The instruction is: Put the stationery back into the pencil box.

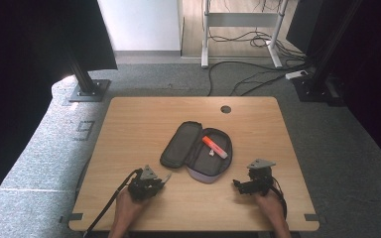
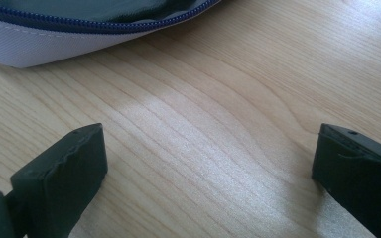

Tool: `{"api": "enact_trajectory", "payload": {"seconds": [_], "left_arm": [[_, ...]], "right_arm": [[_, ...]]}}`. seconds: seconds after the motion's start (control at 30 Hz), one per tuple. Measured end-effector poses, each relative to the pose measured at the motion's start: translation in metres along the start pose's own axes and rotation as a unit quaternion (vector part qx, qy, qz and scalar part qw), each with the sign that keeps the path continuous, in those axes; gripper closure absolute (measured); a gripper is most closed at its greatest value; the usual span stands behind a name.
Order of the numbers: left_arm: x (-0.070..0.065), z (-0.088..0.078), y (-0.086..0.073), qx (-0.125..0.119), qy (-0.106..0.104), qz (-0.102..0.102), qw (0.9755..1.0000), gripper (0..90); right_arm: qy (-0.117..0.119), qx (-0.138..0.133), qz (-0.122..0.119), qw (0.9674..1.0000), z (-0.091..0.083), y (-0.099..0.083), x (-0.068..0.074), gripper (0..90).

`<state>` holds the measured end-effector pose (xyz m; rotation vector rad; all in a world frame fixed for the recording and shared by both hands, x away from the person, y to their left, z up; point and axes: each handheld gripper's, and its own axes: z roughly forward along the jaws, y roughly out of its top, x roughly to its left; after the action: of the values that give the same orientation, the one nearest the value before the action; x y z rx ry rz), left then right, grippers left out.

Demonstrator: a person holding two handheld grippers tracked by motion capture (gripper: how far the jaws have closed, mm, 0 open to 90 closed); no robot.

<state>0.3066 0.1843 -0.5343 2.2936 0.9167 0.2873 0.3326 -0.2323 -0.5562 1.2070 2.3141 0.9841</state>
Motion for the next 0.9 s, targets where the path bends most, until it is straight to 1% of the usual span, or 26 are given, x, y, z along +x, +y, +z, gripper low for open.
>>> {"api": "enact_trajectory", "payload": {"seconds": [0.13, 0.27, 0.37, 0.43, 0.53, 0.63, 0.67, 0.73, 0.83, 0.9], "left_arm": [[0.001, 0.000, -0.001, -0.002, -0.004, 0.001, 1.0000, 79.5], [0.002, -0.001, -0.001, -0.003, -0.018, 0.001, 0.9998, 79.7], [0.001, -0.003, 0.000, -0.011, -0.026, 0.001, 0.9996, 79.7], [0.000, -0.006, 0.001, -0.017, -0.026, 0.002, 0.9995, 79.7], [-0.001, -0.011, 0.003, -0.029, -0.030, 0.002, 0.9991, 79.7], [-0.001, -0.016, 0.005, -0.041, -0.041, -0.003, 0.9983, 79.7], [-0.002, -0.018, 0.006, -0.042, -0.045, -0.003, 0.9981, 79.7], [-0.004, -0.019, 0.009, -0.040, -0.044, 0.001, 0.9982, 79.7], [-0.006, -0.021, 0.014, -0.045, -0.054, 0.005, 0.9975, 79.7], [-0.008, -0.022, 0.017, -0.045, -0.055, 0.008, 0.9974, 79.7]], "right_arm": [[0.001, 0.000, 0.000, 1.0000, 0.000, 0.000, 0.000, 0.3], [0.000, 0.000, 0.000, 1.0000, 0.000, 0.000, 0.000, 0.3], [0.000, 0.000, 0.000, 1.0000, 0.000, 0.000, 0.000, 0.3], [0.000, 0.000, 0.000, 1.0000, 0.000, 0.000, 0.000, 0.3], [0.000, 0.000, 0.000, 1.0000, 0.000, 0.000, 0.000, 0.3], [0.000, 0.000, 0.000, 1.0000, 0.000, 0.000, 0.000, 0.3], [0.000, 0.000, 0.000, 1.0000, 0.000, 0.000, 0.000, 0.3], [0.001, 0.001, 0.000, 1.0000, 0.000, 0.000, 0.000, 0.3], [0.001, 0.000, 0.000, 1.0000, 0.000, 0.000, 0.000, 0.3], [0.001, 0.000, 0.000, 1.0000, 0.000, 0.000, 0.000, 0.3]]}}
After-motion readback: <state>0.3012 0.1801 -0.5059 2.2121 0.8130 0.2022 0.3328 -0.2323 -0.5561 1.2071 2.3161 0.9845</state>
